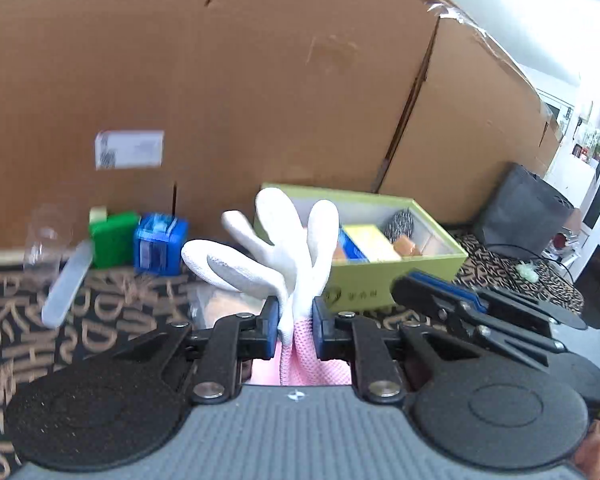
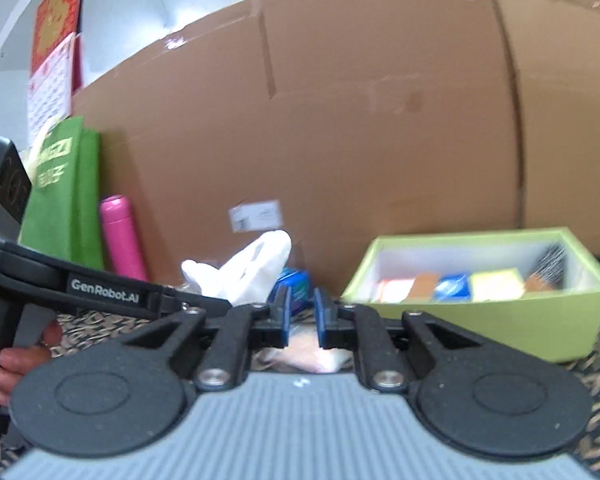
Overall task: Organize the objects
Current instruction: 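Carry both white gloves into the lime-green box and open both grippers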
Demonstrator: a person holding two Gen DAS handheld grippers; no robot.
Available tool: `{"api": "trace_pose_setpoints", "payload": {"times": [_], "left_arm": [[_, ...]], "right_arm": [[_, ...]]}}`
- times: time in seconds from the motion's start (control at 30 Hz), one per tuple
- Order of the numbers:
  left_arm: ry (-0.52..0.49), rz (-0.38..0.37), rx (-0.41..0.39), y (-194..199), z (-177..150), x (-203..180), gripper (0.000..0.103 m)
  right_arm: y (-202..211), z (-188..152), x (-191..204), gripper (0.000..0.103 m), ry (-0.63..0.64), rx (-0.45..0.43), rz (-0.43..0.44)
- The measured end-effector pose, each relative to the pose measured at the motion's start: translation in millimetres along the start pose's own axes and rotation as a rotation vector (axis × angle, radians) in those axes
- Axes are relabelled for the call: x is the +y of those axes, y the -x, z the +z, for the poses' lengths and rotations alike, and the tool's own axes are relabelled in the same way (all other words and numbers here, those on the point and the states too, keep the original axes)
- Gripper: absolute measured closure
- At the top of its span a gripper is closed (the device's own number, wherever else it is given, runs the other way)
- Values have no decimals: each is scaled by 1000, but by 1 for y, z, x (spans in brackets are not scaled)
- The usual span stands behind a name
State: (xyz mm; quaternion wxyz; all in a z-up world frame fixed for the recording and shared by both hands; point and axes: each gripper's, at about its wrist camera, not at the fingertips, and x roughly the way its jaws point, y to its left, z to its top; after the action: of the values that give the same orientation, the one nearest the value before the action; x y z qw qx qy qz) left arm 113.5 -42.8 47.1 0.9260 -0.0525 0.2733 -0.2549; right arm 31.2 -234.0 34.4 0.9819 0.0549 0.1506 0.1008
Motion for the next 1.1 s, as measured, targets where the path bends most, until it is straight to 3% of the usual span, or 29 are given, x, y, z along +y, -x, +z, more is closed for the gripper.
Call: {"api": "trace_pose_setpoints", "payload": {"times": [0.07, 0.1, 0.13, 0.17, 0.27, 0.37, 0.4, 0.43, 0.5, 0.53, 0.63, 0.93, 1.1], "left_arm": [[2, 7, -19, 4, -2, 0, 86], [7, 12, -18, 5, -5, 2, 86], [10, 27, -12, 6, -10, 5, 86], [11, 46, -2, 5, -13, 7, 86], [23, 89, 49, 4, -25, 14, 86], [38, 105, 61, 12, -32, 22, 86], [42, 113, 58, 16, -33, 26, 86], [52, 122, 52, 19, -35, 29, 86], [77, 131, 53, 23, -37, 35, 86], [92, 129, 55, 24, -37, 37, 86], [112, 112, 62, 23, -39, 38, 86], [62, 85, 38, 26, -32, 22, 86], [-33, 24, -4, 19, -15, -8, 86]], "right_arm": [[-3, -2, -8, 82, 12, 72, -9], [-6, -9, -12, 71, 13, 126, 6], [-11, -19, -13, 45, 8, 170, 22], [-17, -30, -13, 33, 3, 204, 32], [-42, -59, 2, 31, 11, 289, 58], [-71, -75, 25, 14, 60, 381, 123], [-79, -80, 38, 13, 99, 393, 121], [-84, -84, 46, 13, 146, 398, 103], [-84, -86, 59, 40, 221, 390, 90], [-82, -86, 62, 63, 235, 385, 122], [-73, -88, 68, 92, 262, 371, 112], [-26, -64, 37, 94, 147, 234, 59], [1, -33, 18, 94, 152, 125, -4]]}}
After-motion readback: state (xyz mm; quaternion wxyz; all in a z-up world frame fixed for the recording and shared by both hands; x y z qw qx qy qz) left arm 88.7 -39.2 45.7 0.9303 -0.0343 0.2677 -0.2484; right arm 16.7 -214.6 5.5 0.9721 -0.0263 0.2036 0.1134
